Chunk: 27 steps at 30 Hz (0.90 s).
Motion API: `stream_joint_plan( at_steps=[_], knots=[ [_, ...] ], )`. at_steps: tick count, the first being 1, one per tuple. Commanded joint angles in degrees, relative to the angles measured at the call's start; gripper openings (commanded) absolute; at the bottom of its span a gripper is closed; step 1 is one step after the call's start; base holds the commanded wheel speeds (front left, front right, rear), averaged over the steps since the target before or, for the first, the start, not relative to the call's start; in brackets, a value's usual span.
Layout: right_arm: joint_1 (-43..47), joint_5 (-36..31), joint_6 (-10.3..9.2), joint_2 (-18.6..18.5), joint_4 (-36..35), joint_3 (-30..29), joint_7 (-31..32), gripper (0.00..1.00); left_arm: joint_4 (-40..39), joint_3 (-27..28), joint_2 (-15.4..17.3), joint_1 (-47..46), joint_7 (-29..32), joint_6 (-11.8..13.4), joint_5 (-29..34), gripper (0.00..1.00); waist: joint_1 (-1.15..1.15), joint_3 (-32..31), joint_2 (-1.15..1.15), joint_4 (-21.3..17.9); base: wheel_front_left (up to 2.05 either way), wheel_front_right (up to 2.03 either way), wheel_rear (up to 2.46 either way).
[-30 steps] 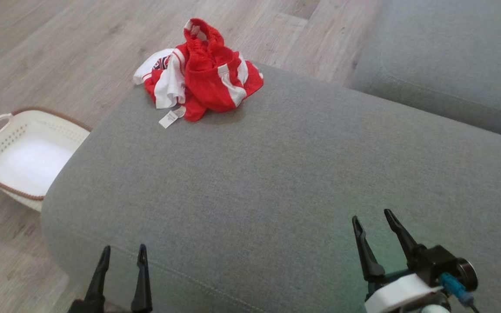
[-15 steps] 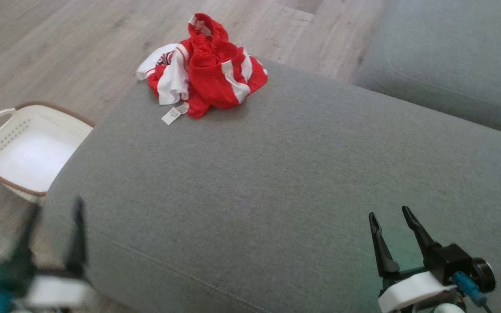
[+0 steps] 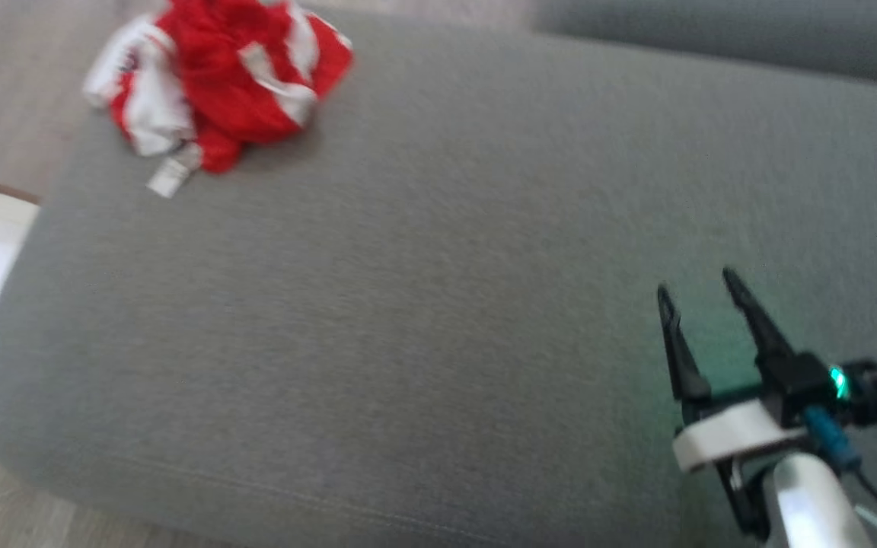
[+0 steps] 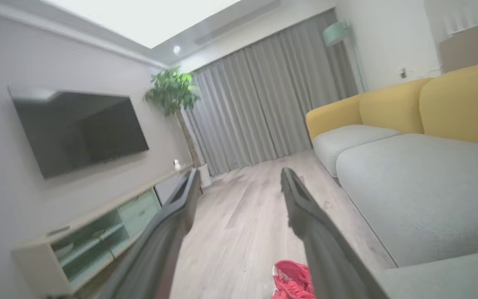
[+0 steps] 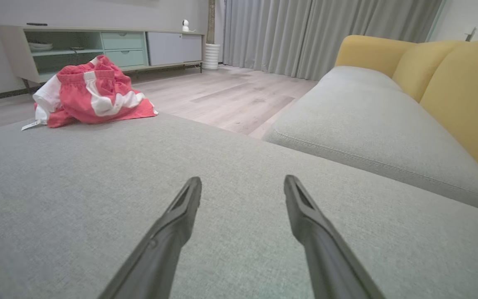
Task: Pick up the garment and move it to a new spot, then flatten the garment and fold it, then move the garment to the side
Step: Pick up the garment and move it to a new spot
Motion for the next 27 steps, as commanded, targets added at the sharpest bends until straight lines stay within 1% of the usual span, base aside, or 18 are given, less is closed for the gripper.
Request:
stream_joint_plan(
  at_steps=[1, 2, 3, 5, 7, 12, 16, 20, 25, 26, 27],
  knots=[
    [-2.30, -0.28, 0.43, -0.46, -2.47, 1.00, 0.33, 1.00, 0.33, 1.89, 3.03, -4.26, 0.72, -0.12, -0.83, 1.00, -0.01, 5.79, 0.00, -5.10, 0.00, 0.00, 0.00],
    [-2.83, -0.21, 0.43, -0.46, -3.48, 0.90, 0.90, 1.00, 2.56, 1.67, 3.55, -6.81, 1.20, -0.17, -1.39, 1.00, -0.01, 7.32, 0.00, -5.99, 0.00, 0.00, 0.00],
    [-4.02, -0.93, 0.43, -0.46, -6.13, -0.63, 1.42, 1.00, 7.37, 0.83, 4.09, -11.14, 2.27, -0.23, -2.42, 1.00, -0.01, 10.09, 0.00, -7.52, 0.00, 0.00, 0.00],
    [-4.87, -1.81, 0.43, -0.46, -8.71, -1.97, 2.02, 1.00, 11.88, -0.44, 4.21, -14.40, 2.75, -0.27, -3.01, 1.00, -0.01, 12.62, 0.00, -8.70, 0.00, 0.00, 0.00],
    [-5.41, -2.64, 0.43, -0.46, -11.19, -2.85, 2.84, 1.00, 15.99, -2.74, 4.78, -16.43, 3.44, -0.31, -2.70, 1.00, -0.01, 15.21, 0.00, -9.75, 0.00, 0.00, 0.00],
    [-5.80, -3.82, 0.43, -0.46, -16.00, -4.17, 4.20, 1.00, 24.17, -8.18, 4.15, -19.56, 3.52, -0.34, -5.16, 1.00, -0.01, 19.85, 0.00, -11.36, 0.00, 0.00, 0.00],
    [-5.45, -3.76, 0.43, -0.46, -17.80, -4.10, 4.76, 1.00, 28.96, -13.54, 3.99, -20.76, 3.97, -0.35, -7.83, 1.00, -0.01, 22.41, 0.00, -12.13, 0.00, 0.00, 0.00],
    [-5.43, -3.51, 0.43, -0.46, -18.42, -4.06, 4.68, 1.00, 33.20, -16.18, 4.94, -22.77, 3.43, -0.35, -9.03, 1.00, -0.01, 24.04, 0.00, -12.82, 0.00, 0.00, 0.00],
    [-5.35, -3.23, 0.43, -0.46, -18.22, -4.17, 4.41, 1.00, 38.38, -18.15, 6.18, -25.10, 3.51, -0.36, -8.53, 1.00, -0.01, 24.50, 0.00, -13.19, 0.00, 0.00, 0.00],
    [-5.37, -3.17, 0.43, -0.46, -18.06, -4.17, 4.35, 1.00, 39.21, -18.69, 6.28, -25.34, 3.73, -0.36, -8.53, 0.92, -0.01, 24.44, 0.00, -13.22, 0.00, 0.00, 0.00],
    [-5.41, -3.09, 0.43, -0.46, -17.88, -4.16, 4.28, 1.00, 39.84, -19.46, 6.28, -25.46, 4.01, -0.36, -8.69, 0.56, -0.01, 24.35, 0.00, -13.23, 0.00, 0.00, 0.00]
  ],
)
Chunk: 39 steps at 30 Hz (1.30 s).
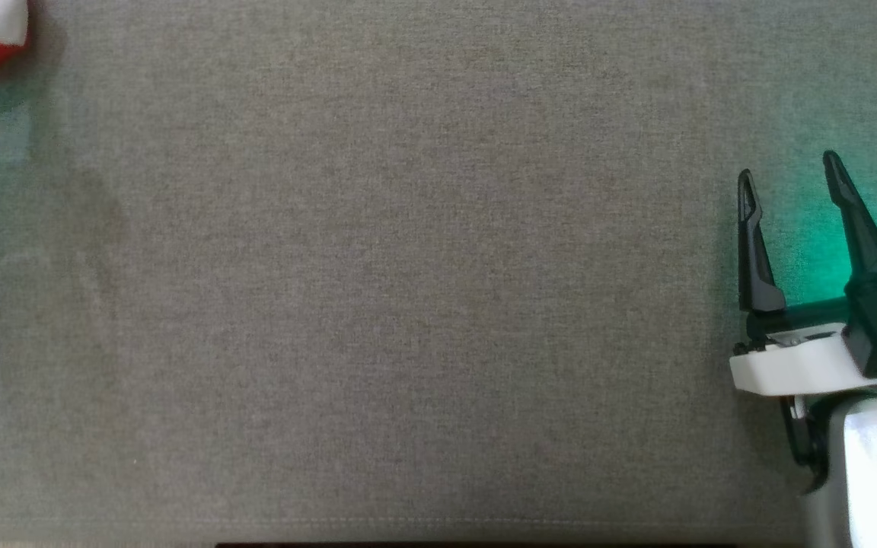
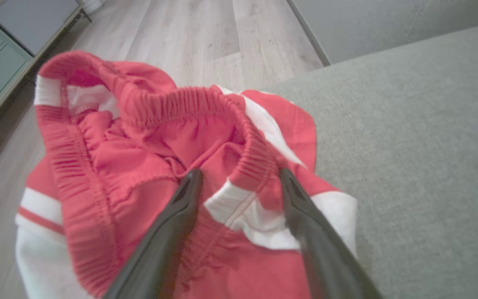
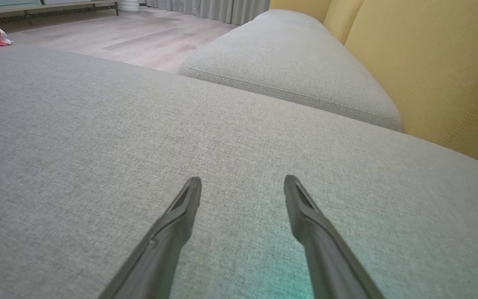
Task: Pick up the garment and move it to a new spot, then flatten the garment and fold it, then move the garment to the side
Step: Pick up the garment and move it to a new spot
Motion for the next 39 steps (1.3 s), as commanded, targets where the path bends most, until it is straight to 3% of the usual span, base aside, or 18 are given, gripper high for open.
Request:
stream_joint_plan(
  at_steps=[1, 2, 3, 4, 13, 19, 26, 32, 39],
  knots=[
    [-0.42, 0.48, 0.43, -0.30, -1.36, 1.30, -0.31, 1.00, 0.09, -0.15, 4.36, -1.70, 0.83, 0.12, -0.33, 0.45, -0.01, -0.31, 0.00, 0.02, 0.00, 0.00, 0.00],
    [-0.48, 0.63, 0.43, -0.30, -1.10, 1.35, -0.42, 1.00, 0.35, -1.43, 4.42, -1.59, 1.35, 0.12, -0.53, 0.22, -0.01, -0.49, 0.00, 0.08, 0.00, 0.00, 0.00],
    [-0.54, 0.79, 0.43, -0.30, -0.79, 1.41, -0.54, 1.00, 0.47, -2.50, 4.55, -1.58, 1.60, 0.12, -0.86, 0.07, -0.01, -0.72, 0.00, 0.19, 0.00, 0.00, 0.00],
    [-0.63, 0.94, 0.43, -0.30, -0.49, 1.53, -0.68, 1.00, 0.56, -3.04, 4.70, -1.74, 1.33, 0.12, -1.27, 0.00, -0.01, -0.96, 0.00, 0.28, 0.00, 0.00, 0.00],
    [-1.14, 2.52, 0.43, -0.30, 3.39, 1.72, -2.60, 1.00, -0.28, -5.44, 5.17, -3.30, -1.33, 0.11, -5.05, 0.00, -0.01, -6.47, 0.00, 0.52, 0.00, 0.00, 0.00],
    [-0.45, 5.04, 0.43, -0.30, 8.23, 1.37, -4.39, 1.00, -5.33, -8.07, 5.71, -5.09, -1.35, 0.11, -7.82, 0.00, -0.01, -14.62, 0.00, -0.31, 0.00, 0.00, 0.00],
    [2.14, 8.59, 0.43, -0.30, 14.06, 1.44, -6.32, 1.00, -14.18, -14.88, 5.70, -7.08, 3.02, 0.11, -10.41, 0.00, -0.01, -25.31, 0.00, -2.87, 0.00, 0.00, 0.00],
    [5.60, 10.90, 0.43, -0.30, 17.66, 0.96, -7.28, 1.00, -20.95, -19.48, 2.14, -7.78, 5.91, 0.11, -15.33, 0.00, -0.01, -33.09, 0.00, -5.87, 0.00, 0.00, 0.00],
    [7.96, 11.91, 0.43, -0.30, 18.90, -0.36, -7.77, 1.00, -26.80, -21.66, -4.76, -7.94, 4.97, 0.14, -20.03, 0.00, -0.01, -34.90, 0.00, -8.20, 0.00, 0.00, 0.00]
  ],
)
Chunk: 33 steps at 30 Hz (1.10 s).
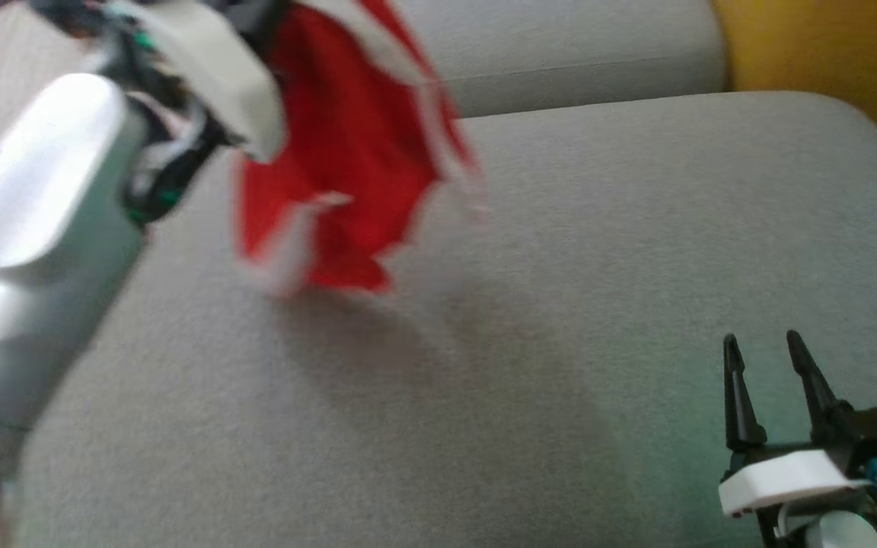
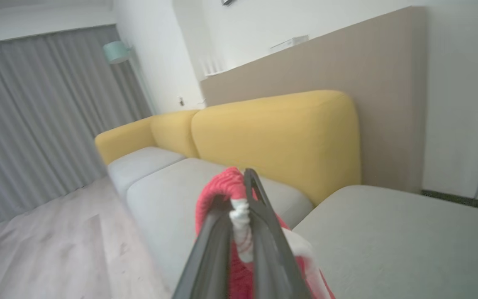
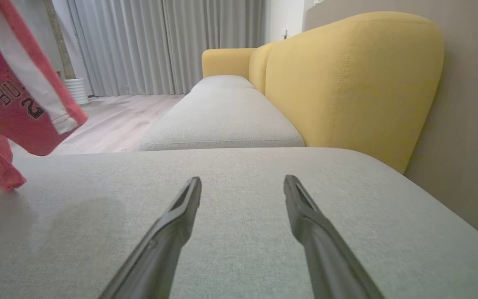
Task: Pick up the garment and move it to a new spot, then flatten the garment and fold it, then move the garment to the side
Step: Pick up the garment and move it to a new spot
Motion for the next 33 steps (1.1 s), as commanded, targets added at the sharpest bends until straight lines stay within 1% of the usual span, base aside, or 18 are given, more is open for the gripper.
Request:
stream_joint_plan(
  at_steps=[1, 5, 9, 13, 14, 17, 20, 24, 29, 30, 31, 32, 33],
  knots=[
    [-1.06, 0.36, 0.43, -0.40, -1.37, 1.14, -0.68, 1.00, -1.36, 2.07, 0.03, -3.10, -1.02, 0.36, -0.88, 0.00, 0.01, -0.89, -0.01, -1.34, 0.00, 0.00, 0.00],
    [-0.80, 1.03, 0.43, -0.40, -0.94, 1.24, -0.77, 1.00, -1.25, 1.78, -4.32, 1.79, -4.04, 1.40, -3.60, 0.00, 0.01, -0.19, -0.01, -2.27, 0.00, 0.00, 0.00],
    [-0.81, 1.62, 0.43, -0.40, -1.20, 1.41, -0.80, 1.00, 0.73, 1.63, -7.10, 10.35, -8.54, 2.78, -6.40, 0.00, 0.01, 0.92, -0.01, -2.77, 0.00, 0.00, 0.00],
    [-0.93, 1.80, 0.43, -0.40, -1.51, 0.97, -0.81, 1.00, 5.22, 1.82, -8.18, 20.25, -13.86, 4.56, -8.47, 0.00, 0.01, 2.53, -0.01, -2.76, 0.00, 0.00, 0.00],
    [-0.93, 1.80, 0.43, -0.40, -1.51, 0.97, -0.81, 1.00, 5.22, 1.82, -8.18, 20.25, -13.86, 4.56, -8.47, 0.00, 0.01, 2.53, -0.01, -2.76, 0.00, 0.00, 0.00],
    [-1.17, 1.66, 0.43, -0.40, -1.54, 0.79, -0.81, 1.00, 10.30, 2.12, -8.43, 26.31, -17.93, 5.74, -9.14, 0.00, 0.01, 3.82, -0.01, -2.65, 0.00, 0.00, 0.00],
    [-1.46, 1.36, 0.43, -0.40, -1.43, 0.62, -0.81, 1.00, 14.43, 3.30, -9.69, 30.28, -21.65, 6.25, -10.70, 0.00, 0.01, 5.00, -0.01, -2.28, 0.00, 0.00, 0.00],
    [-2.01, 0.90, 0.43, -0.40, -1.36, 0.71, -0.81, 1.00, 18.91, 5.18, -11.09, 32.41, -25.21, 6.14, -12.08, 0.00, 0.01, 6.50, -0.01, -1.60, 0.00, 0.00, 0.00],
    [-2.87, 0.38, 0.43, -0.40, -1.38, 1.18, -0.82, 1.00, 22.47, 7.67, -12.26, 31.82, -27.35, 5.79, -11.64, 0.00, 0.01, 7.64, -0.01, -0.61, 0.00, 0.00, 0.00],
    [-2.98, 0.28, 0.43, -0.40, -1.37, 1.25, -0.82, 1.00, 22.82, 8.25, -12.59, 31.58, -27.56, 5.61, -11.37, 0.13, 0.01, 7.72, -0.01, -0.42, 0.00, 0.00, 0.00],
    [-3.18, 0.11, 0.43, -0.40, -1.15, 1.39, -0.82, 1.00, 23.28, 9.06, -13.30, 31.27, -27.79, 5.22, -10.34, 0.67, 0.01, 7.67, -0.01, 0.01, 0.00, 0.00, 0.00],
    [-3.22, 0.06, 0.43, -0.40, -1.01, 1.48, -0.82, 1.00, 23.49, 9.35, -13.72, 31.28, -27.85, 5.06, -9.79, 0.99, 0.01, 7.54, -0.01, 0.23, 0.00, 0.00, 0.00],
    [-3.23, 0.03, 0.43, -0.40, -0.88, 1.59, -0.82, 1.00, 23.48, 9.83, -14.13, 31.36, -27.87, 4.91, -9.22, 1.00, 0.01, 7.36, -0.01, 0.44, 0.00, 0.00, 0.00]
  ],
)
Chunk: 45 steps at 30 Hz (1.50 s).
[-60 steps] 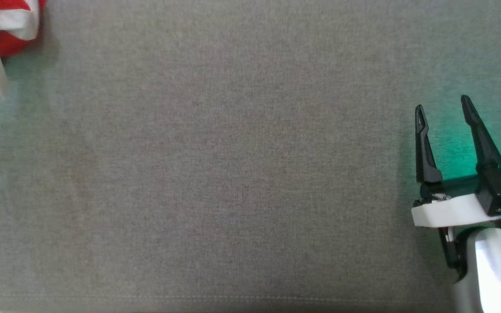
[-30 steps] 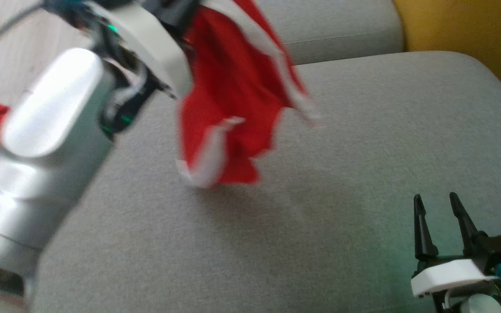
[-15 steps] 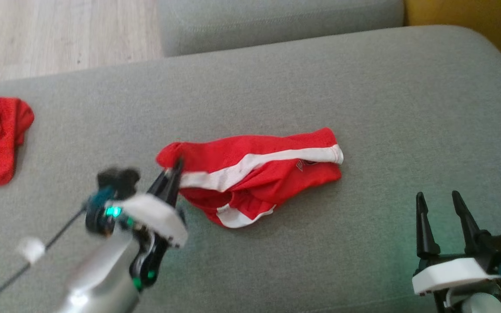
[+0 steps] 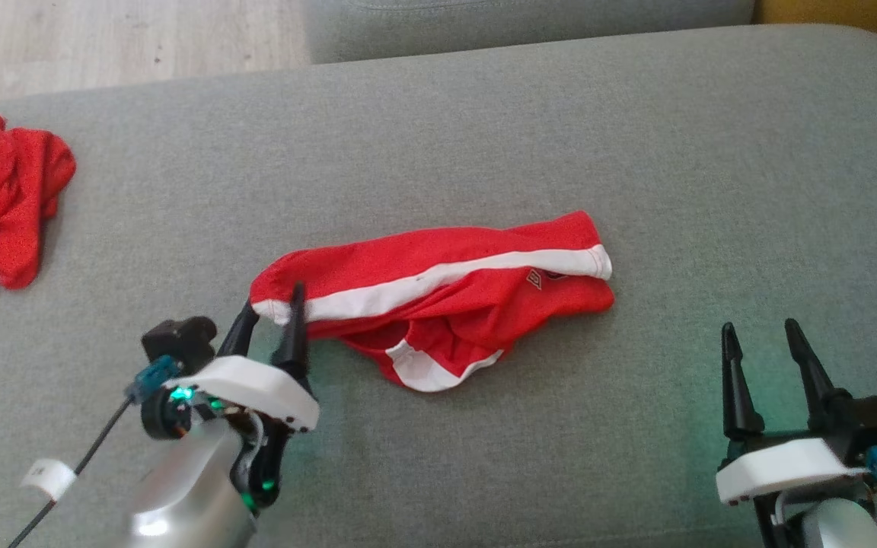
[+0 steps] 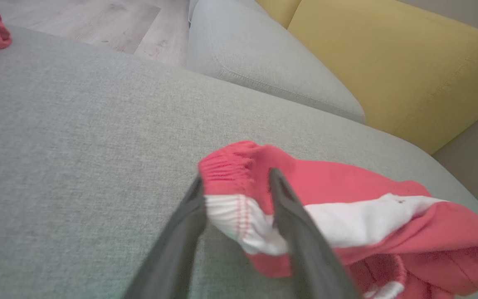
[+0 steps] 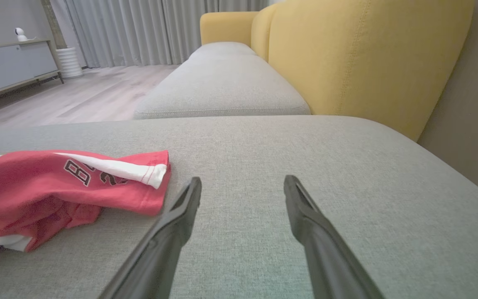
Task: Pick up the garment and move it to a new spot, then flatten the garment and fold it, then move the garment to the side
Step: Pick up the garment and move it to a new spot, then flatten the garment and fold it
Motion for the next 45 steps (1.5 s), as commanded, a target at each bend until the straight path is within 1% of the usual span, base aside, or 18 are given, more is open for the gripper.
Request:
stream_joint_plan(
  at_steps=[1, 5, 12, 17, 18, 23, 24, 32, 37, 45],
  knots=[
    [-1.84, -0.29, 0.43, -0.42, -1.37, 1.57, -0.78, 1.00, -1.18, 2.84, 0.22, -2.77, -0.67, -0.29, 1.13, 1.00, -0.01, -0.45, 0.00, 0.42, 0.00, 0.00, 0.00],
    [-1.78, -0.41, 0.43, -0.42, -1.01, 1.81, -0.78, 1.00, -2.37, 5.40, -0.72, -0.96, -0.69, -0.88, 4.02, 1.00, -0.01, -2.05, 0.00, 1.34, 0.00, 0.00, 0.00],
    [-0.80, -0.39, 0.43, -0.42, -0.37, 1.44, -0.78, 1.00, -5.28, 8.60, -0.85, 4.95, -0.70, -0.80, 8.95, 1.00, -0.01, -6.55, 0.00, 3.30, 0.00, 0.00, 0.00],
    [0.29, 0.01, 0.43, -0.42, -0.53, 1.22, -0.79, 1.00, -9.54, 11.56, -0.69, 9.83, -0.70, 0.22, 11.18, 1.00, -0.01, -8.71, 0.00, 4.30, 0.00, 0.00, 0.00],
    [0.83, 0.14, 0.43, -0.42, -0.52, 0.98, -0.79, 1.00, -11.92, 12.74, -0.49, 11.98, -0.70, 0.89, 12.60, 1.00, -0.01, -9.49, 0.00, 4.70, 0.00, 0.00, 0.00],
    [2.10, 0.42, 0.43, -0.42, -0.68, 0.73, -0.79, 1.00, -18.80, 16.27, -0.16, 18.40, -0.71, 2.95, 16.76, 1.00, -0.01, -10.91, 0.00, 5.33, 0.00, 0.00, 0.00],
    [2.10, 0.42, 0.43, -0.42, -0.68, 0.73, -0.79, 1.00, -18.80, 16.27, -0.16, 18.40, -0.71, 2.95, 16.76, 1.00, -0.01, -10.91, 0.00, 5.33, 0.00, 0.00, 0.00],
    [4.13, 1.32, 0.43, -0.42, -1.34, 0.98, -0.79, 1.00, -26.33, 19.88, -0.55, 27.05, -0.71, 4.91, 21.75, 1.00, -0.01, -12.24, 0.00, 5.92, 0.00, 0.00, 0.00],
    [4.54, 1.84, 0.43, -0.42, -1.08, 1.68, -0.79, 1.00, -28.85, 20.92, -1.39, 30.24, -0.71, 5.49, 23.27, 1.00, -0.01, -12.63, 0.00, 5.85, 0.00, 0.00, 0.00],
    [4.37, 1.94, 0.43, -0.42, -0.46, 2.17, -0.79, 1.00, -29.02, 21.60, -2.08, 31.10, -0.71, 5.22, 24.29, 1.00, -0.01, -12.63, 0.00, 5.85, 0.00, 0.00, 0.00]
  ],
)
